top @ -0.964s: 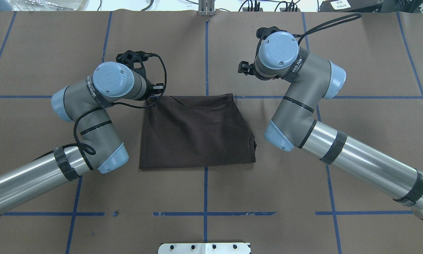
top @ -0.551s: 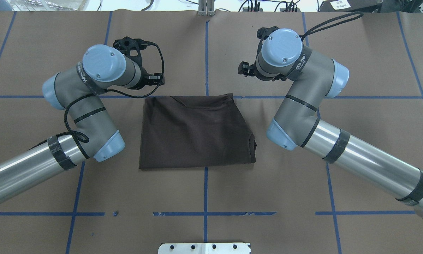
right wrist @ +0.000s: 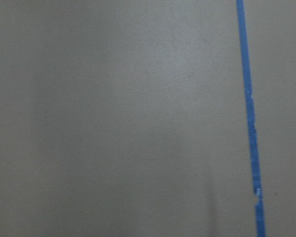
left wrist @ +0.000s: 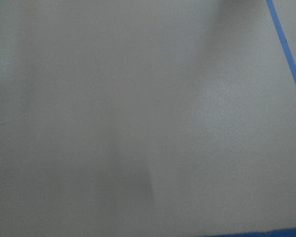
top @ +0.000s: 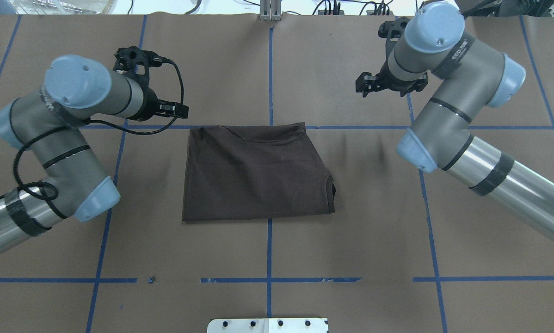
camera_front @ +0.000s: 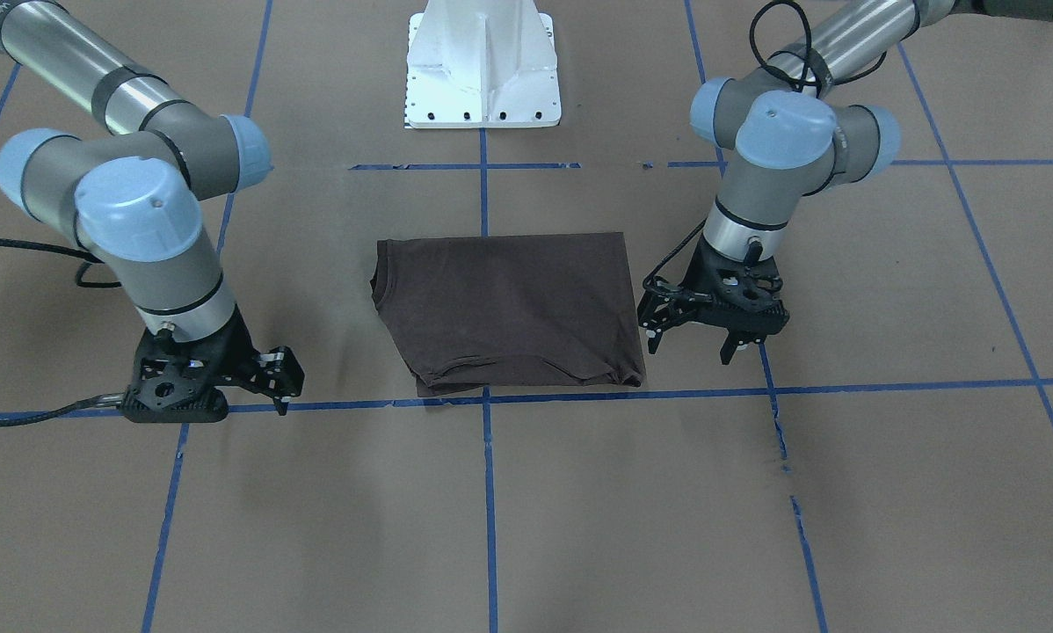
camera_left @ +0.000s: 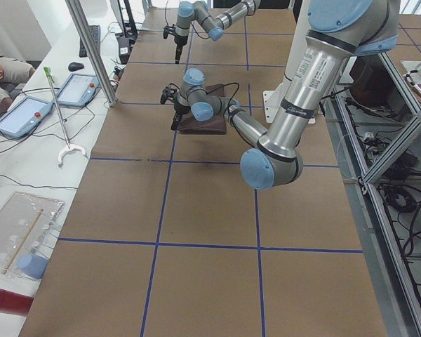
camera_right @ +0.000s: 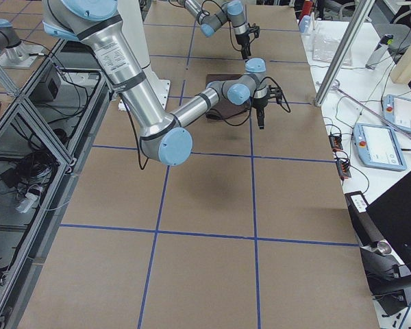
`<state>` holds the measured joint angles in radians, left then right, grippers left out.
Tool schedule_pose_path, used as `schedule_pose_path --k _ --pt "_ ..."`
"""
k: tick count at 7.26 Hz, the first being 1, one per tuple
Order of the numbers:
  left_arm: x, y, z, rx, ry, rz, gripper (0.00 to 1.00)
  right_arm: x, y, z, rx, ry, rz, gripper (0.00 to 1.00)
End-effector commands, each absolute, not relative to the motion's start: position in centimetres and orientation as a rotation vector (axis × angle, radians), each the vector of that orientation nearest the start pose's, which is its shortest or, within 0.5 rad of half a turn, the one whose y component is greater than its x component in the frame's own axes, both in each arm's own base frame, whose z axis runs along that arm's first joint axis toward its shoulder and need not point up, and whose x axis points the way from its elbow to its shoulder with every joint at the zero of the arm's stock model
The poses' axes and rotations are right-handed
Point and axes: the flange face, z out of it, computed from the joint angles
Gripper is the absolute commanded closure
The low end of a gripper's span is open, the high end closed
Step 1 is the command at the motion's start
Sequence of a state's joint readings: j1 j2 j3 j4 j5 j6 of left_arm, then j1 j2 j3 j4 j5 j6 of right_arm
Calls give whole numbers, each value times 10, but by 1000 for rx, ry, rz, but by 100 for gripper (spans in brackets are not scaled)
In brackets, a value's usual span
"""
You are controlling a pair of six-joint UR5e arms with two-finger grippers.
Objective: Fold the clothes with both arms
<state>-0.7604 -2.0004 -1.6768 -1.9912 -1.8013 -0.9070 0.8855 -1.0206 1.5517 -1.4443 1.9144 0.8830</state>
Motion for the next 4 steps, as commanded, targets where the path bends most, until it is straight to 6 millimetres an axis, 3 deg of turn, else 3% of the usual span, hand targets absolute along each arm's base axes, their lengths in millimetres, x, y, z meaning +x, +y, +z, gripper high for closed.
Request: schedule_pose_path --k 1,2,4 --pt "324 -509 352 494 812 118 0 -256 -598 397 215 -646 -78 0" --pt "285 -503 366 511 780 163 0 -195 -587 436 213 -641 -137 0" --pt "171 -488 406 533 756 298 0 -64 -553 523 213 -611 -239 0"
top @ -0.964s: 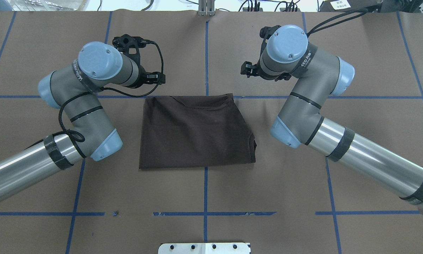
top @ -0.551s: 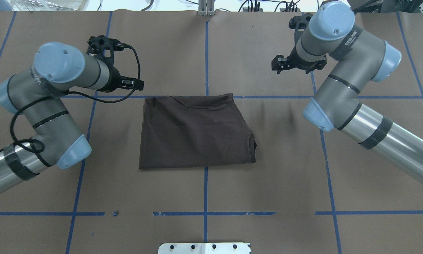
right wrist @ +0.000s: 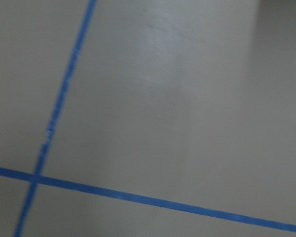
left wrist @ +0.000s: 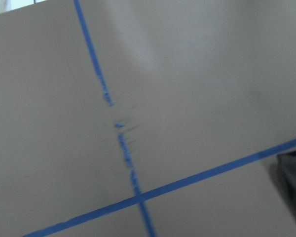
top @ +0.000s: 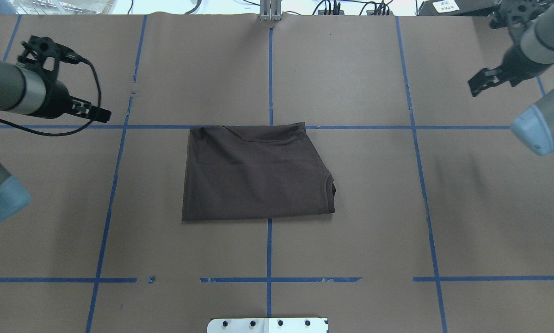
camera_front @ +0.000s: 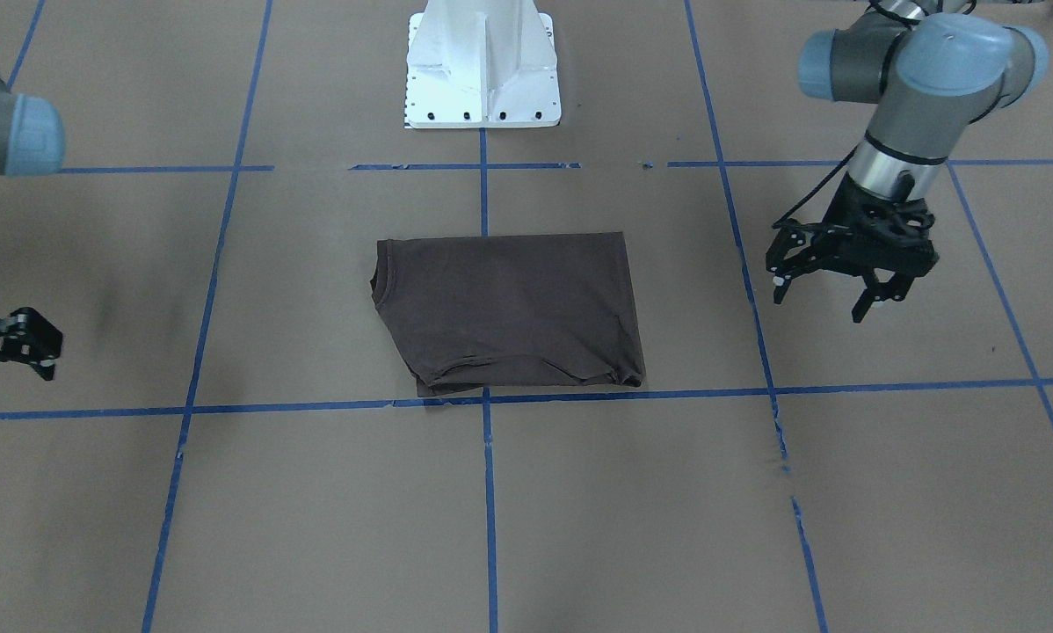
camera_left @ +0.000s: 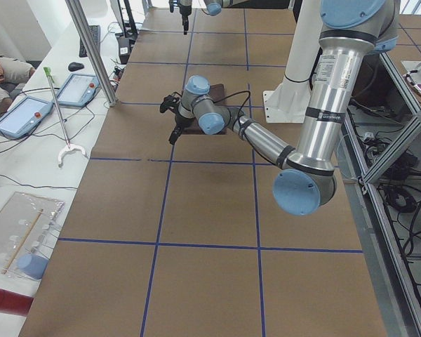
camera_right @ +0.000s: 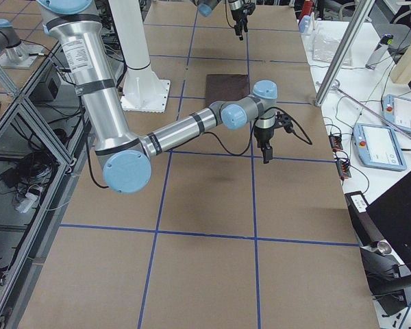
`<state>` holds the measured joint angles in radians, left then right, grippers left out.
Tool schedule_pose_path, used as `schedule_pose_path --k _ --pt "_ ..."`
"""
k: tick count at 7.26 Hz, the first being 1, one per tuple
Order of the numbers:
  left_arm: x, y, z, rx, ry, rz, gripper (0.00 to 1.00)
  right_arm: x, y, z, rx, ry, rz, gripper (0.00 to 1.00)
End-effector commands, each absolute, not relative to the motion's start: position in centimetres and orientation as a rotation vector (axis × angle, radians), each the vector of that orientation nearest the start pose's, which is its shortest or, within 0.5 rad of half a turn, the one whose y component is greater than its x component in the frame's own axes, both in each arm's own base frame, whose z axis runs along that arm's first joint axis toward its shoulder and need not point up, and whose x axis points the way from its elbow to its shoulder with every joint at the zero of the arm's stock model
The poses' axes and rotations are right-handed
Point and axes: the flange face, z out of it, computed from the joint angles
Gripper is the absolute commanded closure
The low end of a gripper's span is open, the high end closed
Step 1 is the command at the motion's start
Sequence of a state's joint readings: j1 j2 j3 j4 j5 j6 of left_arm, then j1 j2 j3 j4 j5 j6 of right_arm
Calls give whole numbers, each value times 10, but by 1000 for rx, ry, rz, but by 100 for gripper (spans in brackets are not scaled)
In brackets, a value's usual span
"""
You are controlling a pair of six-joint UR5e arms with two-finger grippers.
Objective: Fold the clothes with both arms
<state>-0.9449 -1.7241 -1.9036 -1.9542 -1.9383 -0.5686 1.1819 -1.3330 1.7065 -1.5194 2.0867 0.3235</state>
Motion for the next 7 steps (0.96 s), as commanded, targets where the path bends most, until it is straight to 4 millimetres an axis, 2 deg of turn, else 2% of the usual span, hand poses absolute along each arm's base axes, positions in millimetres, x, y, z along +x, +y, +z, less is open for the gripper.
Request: schedule_pose_path --k 1,2,3,4,5,6,7 --pt "120 -485 431 549 723 354 0 -15 -528 562 193 -634 -260 0" --pt "78 -476 464 516 716 348 0 10 -489 606 136 -638 -232 0" --pt "55 -470 503 447 714 287 0 21 -449 655 41 -624 -188 0" --pt "37 -468 542 374 715 229 0 35 -430 672 12 -634 -141 0" --pt "-12 -457 578 337 717 124 0 39 -423 659 26 -679 -122 0" --pt "-23 -449 583 265 798 86 0 39 -420 640 20 -705 -114 0" --pt "-24 -443 596 153 821 56 0 38 -421 616 26 -713 -84 0"
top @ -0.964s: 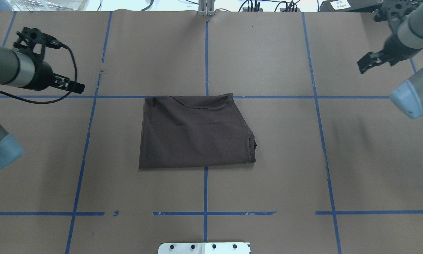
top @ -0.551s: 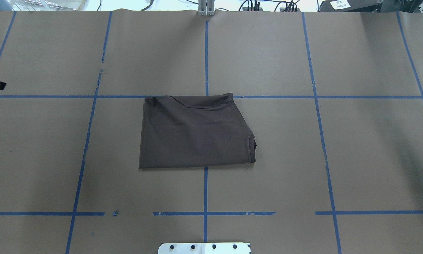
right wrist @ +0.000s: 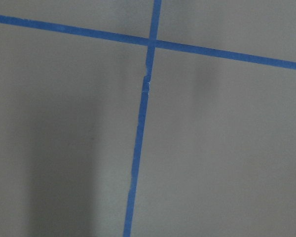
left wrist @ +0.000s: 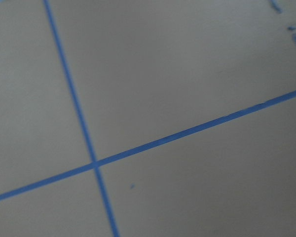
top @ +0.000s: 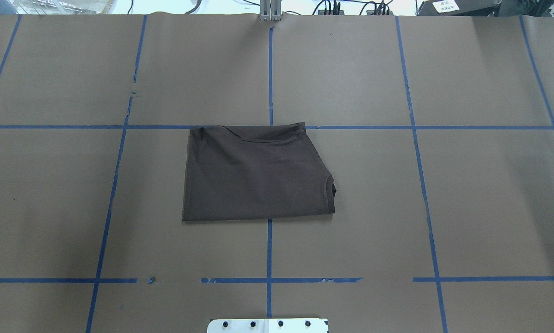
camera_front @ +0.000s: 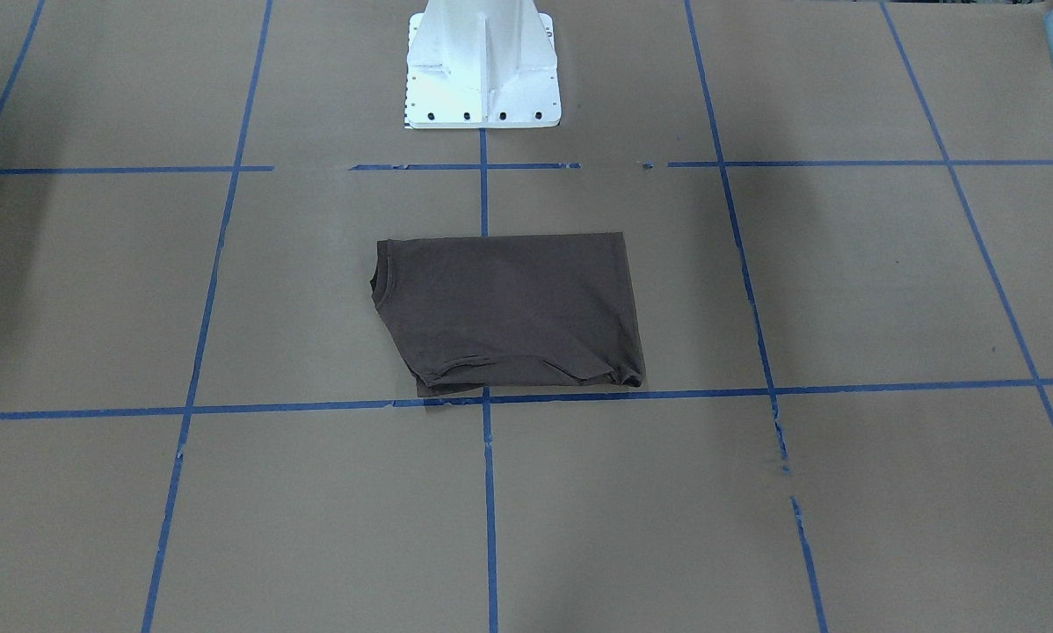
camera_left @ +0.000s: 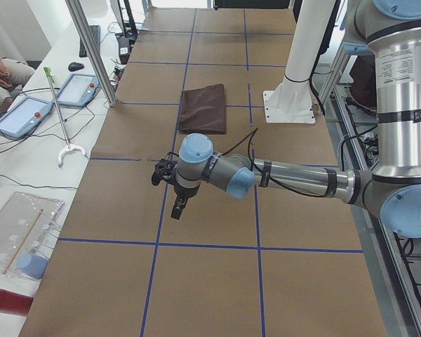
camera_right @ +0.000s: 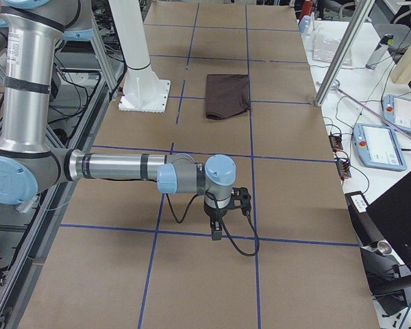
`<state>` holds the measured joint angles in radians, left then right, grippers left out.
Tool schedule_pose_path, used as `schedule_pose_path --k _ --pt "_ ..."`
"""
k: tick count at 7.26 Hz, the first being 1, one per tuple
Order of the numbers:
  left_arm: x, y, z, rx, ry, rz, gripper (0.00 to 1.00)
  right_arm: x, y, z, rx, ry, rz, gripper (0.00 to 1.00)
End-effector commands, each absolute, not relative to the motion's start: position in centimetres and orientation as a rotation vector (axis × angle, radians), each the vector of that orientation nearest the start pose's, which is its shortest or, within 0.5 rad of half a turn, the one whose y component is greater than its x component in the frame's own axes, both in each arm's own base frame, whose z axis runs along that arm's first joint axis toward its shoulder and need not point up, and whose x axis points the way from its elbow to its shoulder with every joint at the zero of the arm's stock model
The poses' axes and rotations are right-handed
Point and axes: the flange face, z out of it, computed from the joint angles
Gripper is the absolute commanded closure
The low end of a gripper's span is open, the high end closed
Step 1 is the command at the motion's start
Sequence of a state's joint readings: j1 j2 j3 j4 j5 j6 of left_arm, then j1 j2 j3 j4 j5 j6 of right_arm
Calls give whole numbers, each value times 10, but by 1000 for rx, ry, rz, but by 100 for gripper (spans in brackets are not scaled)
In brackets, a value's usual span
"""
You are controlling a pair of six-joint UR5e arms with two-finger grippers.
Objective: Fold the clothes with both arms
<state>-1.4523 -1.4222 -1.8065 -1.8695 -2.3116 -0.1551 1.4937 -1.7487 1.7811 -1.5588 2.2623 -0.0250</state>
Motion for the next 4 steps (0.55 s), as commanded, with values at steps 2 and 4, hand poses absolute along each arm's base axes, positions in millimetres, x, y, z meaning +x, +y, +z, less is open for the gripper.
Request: schedule_pose_path --k 2,4 --pt "-36 -425 614 155 811 126 0 38 -407 587 52 -724 -41 0" --pt "-45 -430 611 104 802 80 0 39 -404 589 48 -722 -40 0"
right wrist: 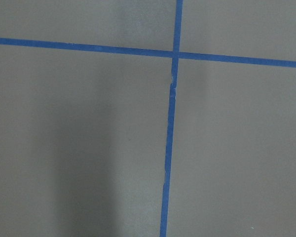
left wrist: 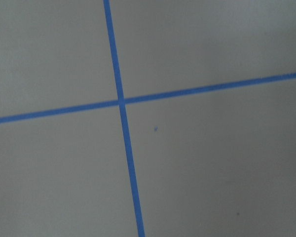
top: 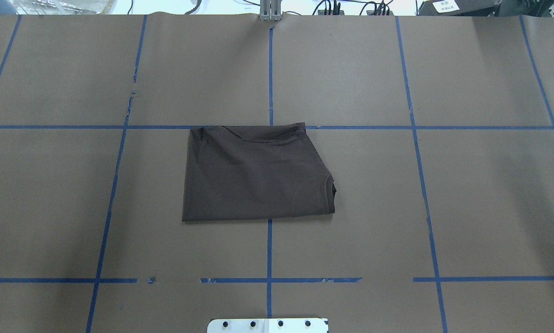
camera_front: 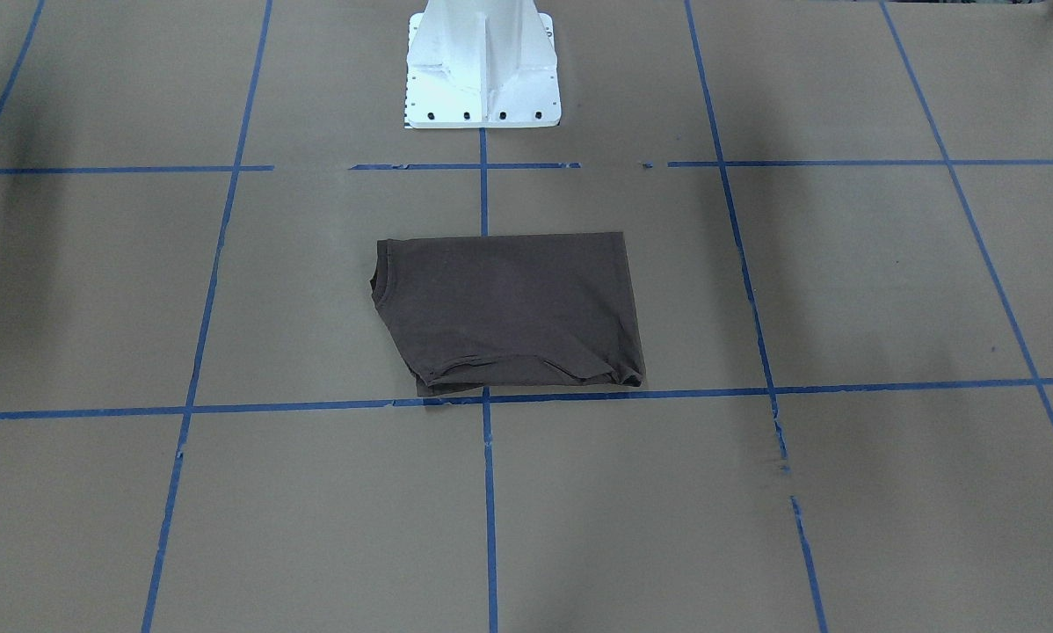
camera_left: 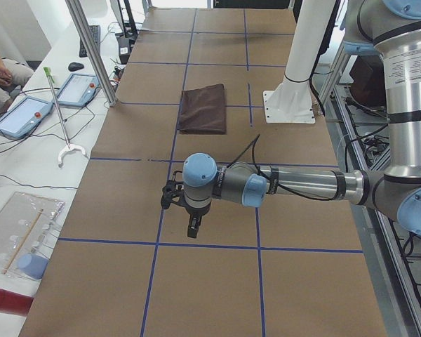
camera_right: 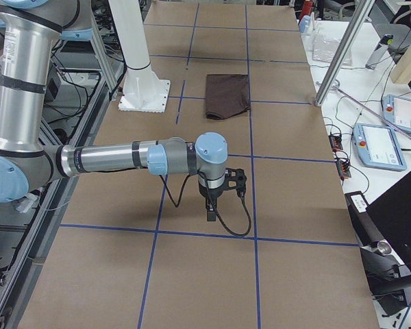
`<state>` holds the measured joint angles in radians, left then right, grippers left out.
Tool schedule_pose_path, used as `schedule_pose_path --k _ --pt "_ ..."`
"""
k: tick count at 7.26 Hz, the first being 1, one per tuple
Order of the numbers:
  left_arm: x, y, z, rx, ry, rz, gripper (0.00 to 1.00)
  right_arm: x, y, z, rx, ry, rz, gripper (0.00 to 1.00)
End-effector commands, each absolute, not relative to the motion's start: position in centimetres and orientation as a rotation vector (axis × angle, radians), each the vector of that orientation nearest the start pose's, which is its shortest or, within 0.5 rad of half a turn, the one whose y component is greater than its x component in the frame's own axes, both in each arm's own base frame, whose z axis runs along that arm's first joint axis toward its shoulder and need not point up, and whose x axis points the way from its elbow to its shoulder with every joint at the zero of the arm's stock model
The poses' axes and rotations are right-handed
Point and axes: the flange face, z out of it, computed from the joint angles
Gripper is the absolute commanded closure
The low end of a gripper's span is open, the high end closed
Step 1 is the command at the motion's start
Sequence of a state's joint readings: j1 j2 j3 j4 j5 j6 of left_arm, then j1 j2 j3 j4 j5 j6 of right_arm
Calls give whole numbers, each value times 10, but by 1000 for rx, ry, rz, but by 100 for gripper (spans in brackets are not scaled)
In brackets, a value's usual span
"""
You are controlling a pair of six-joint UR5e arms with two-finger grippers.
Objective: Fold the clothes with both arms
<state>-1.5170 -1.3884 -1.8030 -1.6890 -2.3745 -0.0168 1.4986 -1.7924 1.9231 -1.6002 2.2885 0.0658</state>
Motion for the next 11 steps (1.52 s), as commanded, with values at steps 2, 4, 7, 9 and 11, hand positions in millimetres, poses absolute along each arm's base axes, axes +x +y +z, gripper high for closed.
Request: schedule_pose_path --k 2,4,7,9,11 --pt "-47 -430 609 106 792 70 0 39 -404 593 43 -718 -39 0" --pt "-49 -426 605 124 772 80 0 39 -404 595 44 -715 -38 0" --pt "-51 -428 603 130 739 78 0 39 -404 596 43 -713 -38 0" --pt "-51 -427 603 130 739 78 0 38 -404 595 42 -719 -38 0" --pt "-51 -427 603 130 739 78 0 38 -404 595 44 -718 -38 0"
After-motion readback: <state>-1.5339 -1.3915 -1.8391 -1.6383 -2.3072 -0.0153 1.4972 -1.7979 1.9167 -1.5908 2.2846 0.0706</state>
